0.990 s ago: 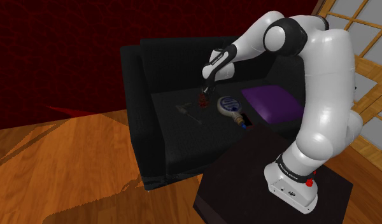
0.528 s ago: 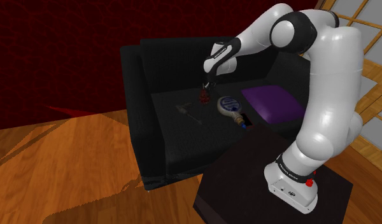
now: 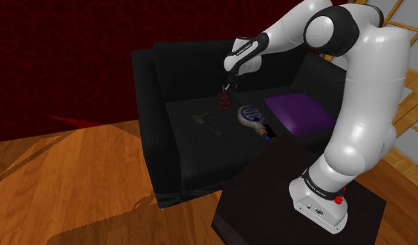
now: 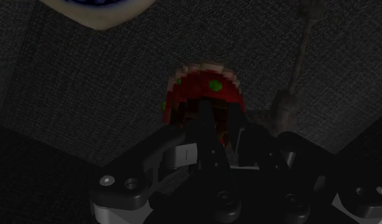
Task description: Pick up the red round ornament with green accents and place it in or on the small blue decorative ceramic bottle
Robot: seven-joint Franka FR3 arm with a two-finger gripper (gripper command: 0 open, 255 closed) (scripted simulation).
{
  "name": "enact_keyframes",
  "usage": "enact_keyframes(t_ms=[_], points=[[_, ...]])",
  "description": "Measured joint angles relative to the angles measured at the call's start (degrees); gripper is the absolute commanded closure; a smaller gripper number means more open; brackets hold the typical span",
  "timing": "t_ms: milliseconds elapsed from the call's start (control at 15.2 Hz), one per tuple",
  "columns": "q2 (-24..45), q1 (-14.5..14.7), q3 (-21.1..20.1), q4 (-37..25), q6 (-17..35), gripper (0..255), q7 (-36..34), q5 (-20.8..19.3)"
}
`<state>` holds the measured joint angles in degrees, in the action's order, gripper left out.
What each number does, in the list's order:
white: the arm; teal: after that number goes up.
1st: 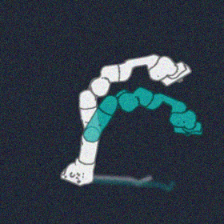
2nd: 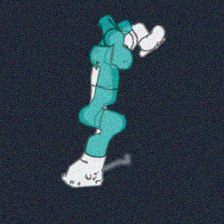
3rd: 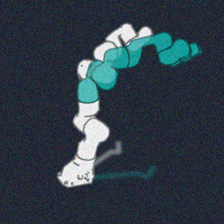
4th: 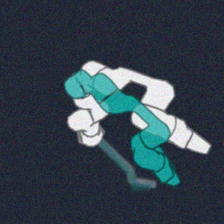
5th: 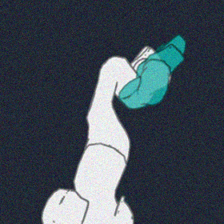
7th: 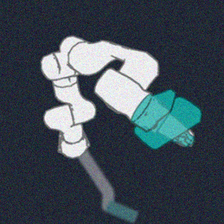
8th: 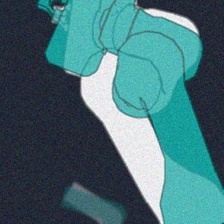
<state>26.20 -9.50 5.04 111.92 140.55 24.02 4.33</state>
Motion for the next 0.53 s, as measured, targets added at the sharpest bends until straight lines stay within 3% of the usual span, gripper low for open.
enact_keyframes(t_ms=[528], points=[[-4.2,0.2,0.4,-0.7,-4.9,255,-0.4,-0.6]])
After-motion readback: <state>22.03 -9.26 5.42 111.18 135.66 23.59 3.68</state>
